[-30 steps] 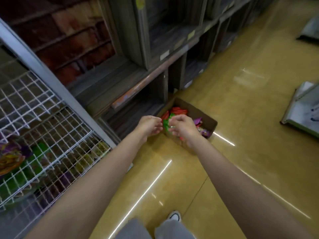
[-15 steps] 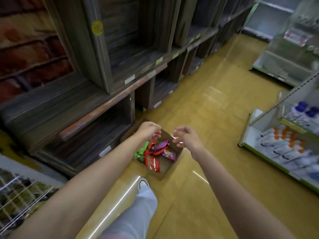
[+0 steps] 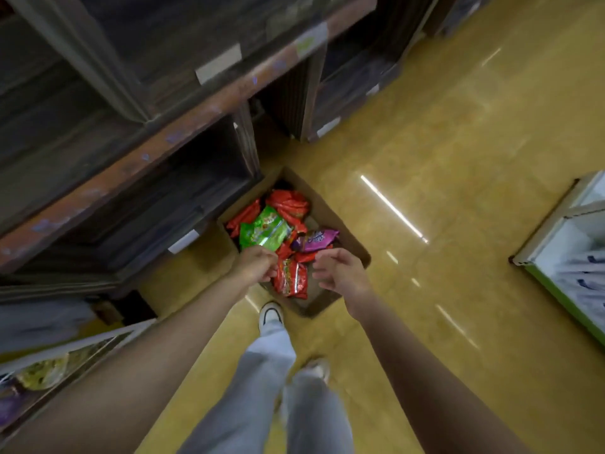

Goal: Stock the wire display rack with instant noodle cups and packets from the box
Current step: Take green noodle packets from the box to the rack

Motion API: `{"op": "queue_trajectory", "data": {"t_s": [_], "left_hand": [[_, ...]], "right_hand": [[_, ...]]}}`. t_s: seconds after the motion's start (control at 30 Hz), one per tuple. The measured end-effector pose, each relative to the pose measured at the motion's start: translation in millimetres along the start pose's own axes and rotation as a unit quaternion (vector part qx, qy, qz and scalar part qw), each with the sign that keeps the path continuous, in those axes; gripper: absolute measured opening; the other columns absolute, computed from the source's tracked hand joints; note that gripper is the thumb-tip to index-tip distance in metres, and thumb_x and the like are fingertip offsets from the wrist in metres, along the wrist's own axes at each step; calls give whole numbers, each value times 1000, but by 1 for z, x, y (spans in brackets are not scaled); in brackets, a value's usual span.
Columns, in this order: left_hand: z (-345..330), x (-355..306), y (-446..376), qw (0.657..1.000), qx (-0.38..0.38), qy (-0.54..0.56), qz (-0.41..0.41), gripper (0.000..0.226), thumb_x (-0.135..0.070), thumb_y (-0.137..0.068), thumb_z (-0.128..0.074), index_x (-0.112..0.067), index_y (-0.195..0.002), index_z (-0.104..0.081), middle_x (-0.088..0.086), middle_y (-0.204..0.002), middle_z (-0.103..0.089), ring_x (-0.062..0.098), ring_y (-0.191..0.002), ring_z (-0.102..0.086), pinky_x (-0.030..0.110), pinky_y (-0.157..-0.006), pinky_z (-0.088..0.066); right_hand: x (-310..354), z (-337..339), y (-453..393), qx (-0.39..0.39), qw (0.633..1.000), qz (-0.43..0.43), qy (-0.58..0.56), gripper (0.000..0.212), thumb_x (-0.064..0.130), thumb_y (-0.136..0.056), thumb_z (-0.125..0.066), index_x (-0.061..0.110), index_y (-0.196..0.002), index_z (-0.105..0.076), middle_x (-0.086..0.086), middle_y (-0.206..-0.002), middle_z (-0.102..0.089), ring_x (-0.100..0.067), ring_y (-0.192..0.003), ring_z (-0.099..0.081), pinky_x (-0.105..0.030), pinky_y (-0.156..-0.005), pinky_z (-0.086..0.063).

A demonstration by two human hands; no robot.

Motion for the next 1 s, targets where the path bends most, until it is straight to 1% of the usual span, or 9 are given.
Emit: {"op": "queue_trajectory", "data": {"t_s": [0.13,0.33,0.47,0.53,0.6,0.7,0.8,0.87,1.0], "left_hand": [[-21,58,-85,998,-17,9,64,14,0,-89,-52,-11,-84,-59,6,-68,-58,5,-50,-56,11,-41,-44],[-45,134,-195,986,-82,75,127,25,0,-94,-46,-15,-76,-55,7,-69,-57,1,-40,-57,13,-46,-47],[-49,163,-252,981,-93,90,146,11,-3,-93,-51,-8,-88,-59,4,-73,-57,4,-53,-61,14,-55,-50],[-47,172,-279,980,-103,95,139,18,-5,-92,-52,-2,-109,-59,4,-77,-56,9,-67,-58,16,-62,-51],[-44,177,-304,980,-117,93,128,25,-6,-92,-54,-1,-116,-58,6,-86,-55,11,-73,-54,16,-62,-49],[-42,186,-332,981,-114,98,123,11,-7,-94,-49,-10,-96,-60,10,-107,-55,20,-98,-56,21,-71,-50],[-43,198,-351,987,-93,75,107,26,-8,-95,-44,-21,-74,-53,10,-106,-56,23,-103,-57,29,-81,-50],[-45,210,-357,990,-78,54,108,30,-7,-94,-44,-22,-69,-50,10,-98,-57,25,-98,-61,36,-89,-52],[-40,225,-351,989,-98,43,102,17,-9,-83,-52,-22,-72,-54,14,-102,-63,31,-109,-60,41,-97,-48]], "right_hand": [[-48,-8,-101,36,998,-49,-25,23,-1,-93,-48,14,-78,-57,-3,-70,-59,-15,-64,-56,-18,-51,-47],[-130,-34,-228,86,989,-119,-33,6,12,-96,-52,9,-98,-57,-2,-77,-58,-10,-65,-57,-18,-58,-48],[-174,-51,-281,114,981,-156,-16,10,18,-96,-53,9,-100,-55,-3,-75,-55,-10,-63,-55,-16,-58,-47],[-193,-55,-305,116,980,-163,10,9,17,-96,-53,8,-94,-56,-3,-73,-55,-9,-60,-53,-16,-55,-46],[-210,-63,-328,117,978,-163,53,11,17,-96,-53,7,-97,-57,-2,-76,-57,-8,-60,-54,-17,-55,-48],[-229,-87,-362,121,975,-161,93,26,18,-95,-54,2,-116,-55,-4,-87,-58,-10,-59,-54,-16,-49,-48],[-249,-119,-396,115,975,-166,96,38,24,-95,-54,3,-126,-50,-9,-96,-62,-13,-57,-59,-18,-45,-51],[-262,-137,-412,119,971,-196,69,45,38,-93,-55,7,-125,-49,-14,-109,-62,-17,-59,-66,-24,-48,-55],[-271,-159,-417,144,960,-240,15,38,48,-95,-45,12,-106,-51,-10,-95,-59,-20,-70,-67,-30,-58,-58]]}}
Point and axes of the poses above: each hand's wrist, its own y-axis away from the middle knuckle, its own z-axis out of the back of the hand, x = y × z, the point moved 6 cm from there along -y, towards the middle knuckle
